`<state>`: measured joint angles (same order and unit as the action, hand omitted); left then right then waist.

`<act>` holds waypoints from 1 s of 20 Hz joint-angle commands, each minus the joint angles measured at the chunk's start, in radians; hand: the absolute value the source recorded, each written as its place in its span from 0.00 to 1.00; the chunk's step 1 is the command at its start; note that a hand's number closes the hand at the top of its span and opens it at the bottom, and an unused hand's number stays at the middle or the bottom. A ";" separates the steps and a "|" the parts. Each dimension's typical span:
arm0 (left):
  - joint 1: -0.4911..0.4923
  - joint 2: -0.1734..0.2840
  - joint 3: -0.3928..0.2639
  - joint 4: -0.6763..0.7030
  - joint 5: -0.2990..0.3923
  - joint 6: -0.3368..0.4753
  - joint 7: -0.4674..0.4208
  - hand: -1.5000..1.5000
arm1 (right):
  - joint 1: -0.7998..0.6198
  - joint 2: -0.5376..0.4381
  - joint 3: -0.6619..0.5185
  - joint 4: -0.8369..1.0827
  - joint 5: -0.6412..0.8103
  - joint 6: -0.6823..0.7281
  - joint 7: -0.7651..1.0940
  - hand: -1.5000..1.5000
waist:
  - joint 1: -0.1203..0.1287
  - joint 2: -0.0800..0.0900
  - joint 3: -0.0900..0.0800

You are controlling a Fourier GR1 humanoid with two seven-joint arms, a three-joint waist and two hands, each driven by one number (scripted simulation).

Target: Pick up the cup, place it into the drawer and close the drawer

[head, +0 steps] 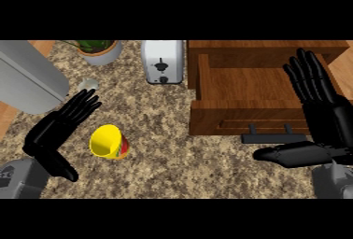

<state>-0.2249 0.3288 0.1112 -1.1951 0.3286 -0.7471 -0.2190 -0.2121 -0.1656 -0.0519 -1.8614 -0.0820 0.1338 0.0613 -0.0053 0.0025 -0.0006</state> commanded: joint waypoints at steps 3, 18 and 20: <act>-0.087 0.030 0.020 0.297 -0.213 -0.008 -0.239 0.00 | -0.023 -0.028 -0.046 0.005 -0.028 0.028 -0.006 0.00 | -0.004 0.000 0.000; -0.226 0.010 -0.069 0.810 -0.446 0.115 -0.677 0.00 | -0.065 -0.026 -0.039 -0.010 -0.032 0.029 0.052 0.00 | -0.018 0.006 -0.002; -0.259 0.001 -0.070 0.864 -0.462 0.157 -0.703 0.00 | -0.079 -0.023 -0.052 0.049 -0.042 0.042 0.003 0.00 | -0.026 0.013 -0.004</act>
<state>-0.4612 0.3417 0.0558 -0.4260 -0.0967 -0.5256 -0.7610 -0.2704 -0.1855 -0.0926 -1.8563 -0.1171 0.1635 0.0946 -0.0250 0.0103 -0.0031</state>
